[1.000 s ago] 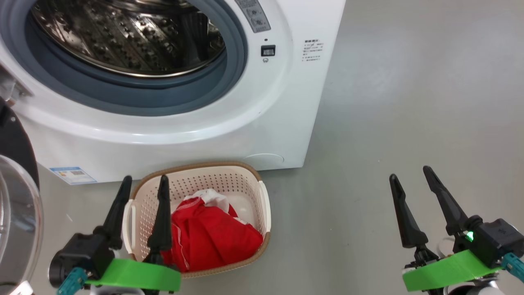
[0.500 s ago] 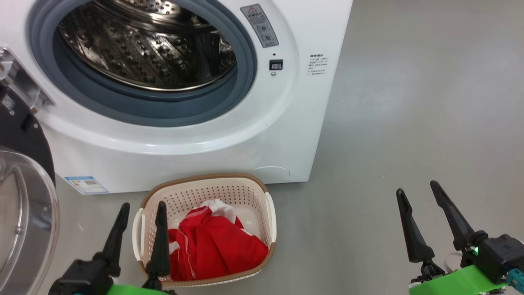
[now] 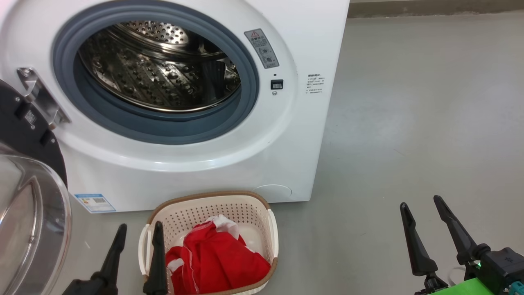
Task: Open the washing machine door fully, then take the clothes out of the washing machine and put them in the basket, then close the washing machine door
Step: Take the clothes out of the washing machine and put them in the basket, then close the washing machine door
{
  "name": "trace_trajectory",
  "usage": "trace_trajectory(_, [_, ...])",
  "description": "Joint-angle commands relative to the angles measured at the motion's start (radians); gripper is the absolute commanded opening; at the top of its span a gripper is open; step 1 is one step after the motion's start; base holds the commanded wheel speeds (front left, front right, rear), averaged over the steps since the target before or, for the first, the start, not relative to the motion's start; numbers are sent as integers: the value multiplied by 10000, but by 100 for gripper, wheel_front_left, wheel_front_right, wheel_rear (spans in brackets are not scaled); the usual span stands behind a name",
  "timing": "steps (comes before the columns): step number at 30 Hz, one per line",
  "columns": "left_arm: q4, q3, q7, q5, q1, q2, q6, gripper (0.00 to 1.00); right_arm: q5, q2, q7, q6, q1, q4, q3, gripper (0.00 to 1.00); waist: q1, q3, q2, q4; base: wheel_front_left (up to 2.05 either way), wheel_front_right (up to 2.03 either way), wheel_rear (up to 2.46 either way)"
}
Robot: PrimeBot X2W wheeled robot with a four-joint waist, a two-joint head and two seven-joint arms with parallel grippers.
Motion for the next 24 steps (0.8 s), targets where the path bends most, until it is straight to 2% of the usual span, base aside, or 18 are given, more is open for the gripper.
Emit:
trace_trajectory(1, [-291, 407, -11, -10, -44, 202, 91, 100, -48, -133, -85, 48, -142, -315, 132, 100, -1, -43, 0, 38, 0, 0, 0])
trace_trajectory(24, [-325, 452, -71, 39, 138, 235, 149, 100, -141, -133, -41, 48, 66, -478, 46, 100, -1, -93, 0, -6, 0, 0, 0])
